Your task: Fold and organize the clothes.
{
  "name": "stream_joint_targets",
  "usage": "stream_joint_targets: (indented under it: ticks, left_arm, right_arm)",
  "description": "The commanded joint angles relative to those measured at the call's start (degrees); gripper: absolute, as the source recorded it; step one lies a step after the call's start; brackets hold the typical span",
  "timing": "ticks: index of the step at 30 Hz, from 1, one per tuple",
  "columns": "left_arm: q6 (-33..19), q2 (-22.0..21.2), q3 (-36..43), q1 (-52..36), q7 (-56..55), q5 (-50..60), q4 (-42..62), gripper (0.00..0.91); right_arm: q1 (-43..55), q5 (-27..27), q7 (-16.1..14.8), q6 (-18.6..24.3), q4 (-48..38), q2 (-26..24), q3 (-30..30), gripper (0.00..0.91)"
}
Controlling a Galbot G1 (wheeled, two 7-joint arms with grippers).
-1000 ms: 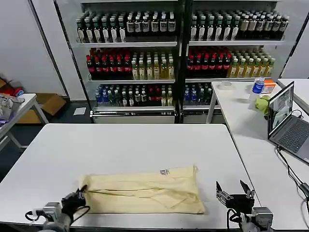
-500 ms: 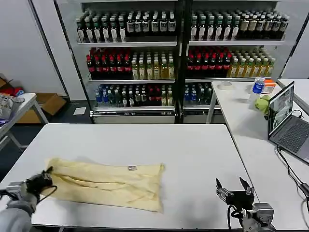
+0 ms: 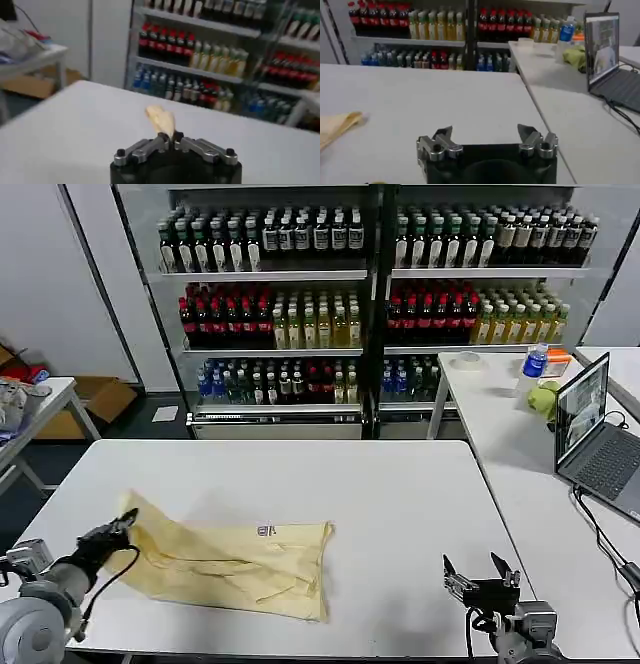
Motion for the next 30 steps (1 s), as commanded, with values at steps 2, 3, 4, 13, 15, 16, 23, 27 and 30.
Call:
stream_joint_targets:
  ticks: [2, 3, 4, 13, 15, 16, 23, 27, 30]
  left_arm:
    - [1.5, -4.8, 8.0, -4.7, -1.4, -16.7, -5.4, 0.010]
    - [1.5, -5.3, 9.0, -4.9, -1.5, -16.6, -5.5, 0.010]
    - [1.5, -5.6, 10.6, -5.2, -1.7, -16.6, -5.6, 0.010]
    - [1.2, -11.6, 21.5, -8.1, -3.1, -11.1, -4.0, 0.010]
    - [1.2, -12.4, 23.9, -8.2, -3.2, -9.7, -3.7, 0.010]
    - [1.2, -12.5, 24.9, -8.2, -3.2, -8.8, -3.5, 0.010]
    - [1.4, -12.3, 30.1, -8.6, -3.9, -4.4, -2.0, 0.010]
    - [1.4, -12.7, 31.7, -9.7, -4.4, -3.2, -0.7, 0.010]
    - [1.5, -13.1, 32.5, -10.6, -4.4, -2.5, 0.0, 0.403]
  right_arm:
    - [0.9, 0.1, 0.0, -0.1, -1.4, -0.3, -0.5, 0.907]
    - [1.1, 0.2, 0.1, -0.1, -1.7, -0.4, -0.7, 0.907]
    - [1.3, 0.2, 0.1, -0.1, -1.8, -0.5, -0.8, 0.907]
    - [3.1, 0.9, 0.3, -0.5, -3.1, -0.9, -1.9, 0.907]
    - [3.4, 1.0, 0.3, -0.5, -3.4, -0.9, -1.9, 0.907]
    - [3.5, 1.0, 0.3, -0.5, -3.5, -0.9, -1.9, 0.907]
    - [4.0, 1.1, 0.2, -0.5, -4.1, -0.8, -2.1, 0.907]
    - [4.4, 1.2, 0.3, -0.5, -4.3, -0.8, -2.2, 0.907]
    - [4.6, 1.3, 0.3, -0.5, -4.3, -0.8, -2.3, 0.907]
